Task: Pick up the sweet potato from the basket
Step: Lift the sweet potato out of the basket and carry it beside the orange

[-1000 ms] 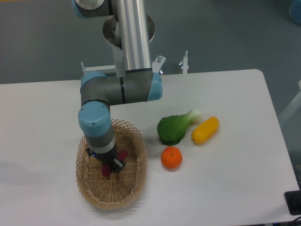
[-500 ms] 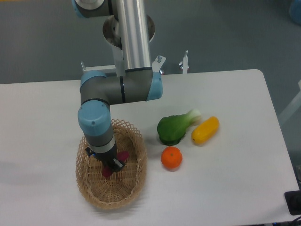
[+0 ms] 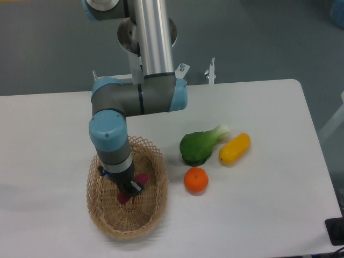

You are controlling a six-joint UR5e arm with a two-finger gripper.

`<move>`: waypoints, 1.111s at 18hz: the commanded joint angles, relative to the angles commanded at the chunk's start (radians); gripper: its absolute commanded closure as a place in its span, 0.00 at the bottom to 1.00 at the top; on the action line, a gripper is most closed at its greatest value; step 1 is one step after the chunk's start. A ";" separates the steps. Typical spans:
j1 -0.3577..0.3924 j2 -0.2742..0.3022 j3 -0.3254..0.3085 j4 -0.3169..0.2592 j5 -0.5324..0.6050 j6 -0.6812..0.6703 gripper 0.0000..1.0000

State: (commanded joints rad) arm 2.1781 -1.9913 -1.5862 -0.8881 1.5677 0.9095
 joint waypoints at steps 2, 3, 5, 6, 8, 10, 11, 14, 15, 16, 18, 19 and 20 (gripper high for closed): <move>0.046 0.023 0.017 -0.027 -0.003 0.038 0.70; 0.069 0.034 0.028 -0.046 -0.003 0.063 0.70; 0.118 0.048 0.051 -0.086 -0.005 0.109 0.70; 0.146 0.051 0.066 -0.112 -0.014 0.130 0.70; 0.195 0.051 0.098 -0.149 -0.037 0.164 0.69; 0.238 0.051 0.106 -0.153 -0.035 0.201 0.69; 0.255 0.049 0.106 -0.153 -0.035 0.213 0.69; 0.310 0.042 0.106 -0.153 -0.034 0.265 0.69; 0.325 0.039 0.106 -0.155 -0.034 0.296 0.69; 0.338 0.039 0.101 -0.155 -0.034 0.319 0.69; 0.359 0.040 0.095 -0.155 -0.032 0.341 0.69; 0.365 0.040 0.095 -0.155 -0.034 0.351 0.69; 0.368 0.039 0.095 -0.155 -0.032 0.356 0.69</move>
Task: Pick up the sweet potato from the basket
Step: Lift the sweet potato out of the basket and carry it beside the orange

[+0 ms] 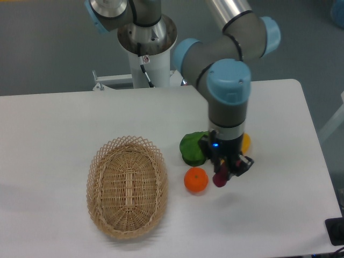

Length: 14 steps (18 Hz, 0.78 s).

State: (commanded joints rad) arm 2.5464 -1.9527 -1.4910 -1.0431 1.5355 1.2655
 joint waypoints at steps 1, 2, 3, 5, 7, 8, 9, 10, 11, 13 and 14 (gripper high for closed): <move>0.006 0.000 -0.002 0.000 0.000 0.000 0.69; 0.009 -0.002 -0.002 0.002 0.000 0.000 0.69; 0.009 -0.003 -0.002 0.002 0.000 0.002 0.69; 0.015 -0.003 0.000 0.002 -0.002 0.002 0.69; 0.018 -0.002 -0.002 0.002 -0.003 0.002 0.69; 0.018 -0.002 -0.003 0.002 -0.003 0.002 0.69; 0.018 0.000 -0.005 0.002 -0.003 0.002 0.69; 0.018 0.003 -0.005 0.000 -0.003 0.002 0.69; 0.018 0.006 -0.005 0.000 -0.005 0.002 0.69; 0.018 0.011 -0.005 0.000 -0.005 0.000 0.69; 0.018 0.011 -0.005 0.000 -0.005 0.000 0.69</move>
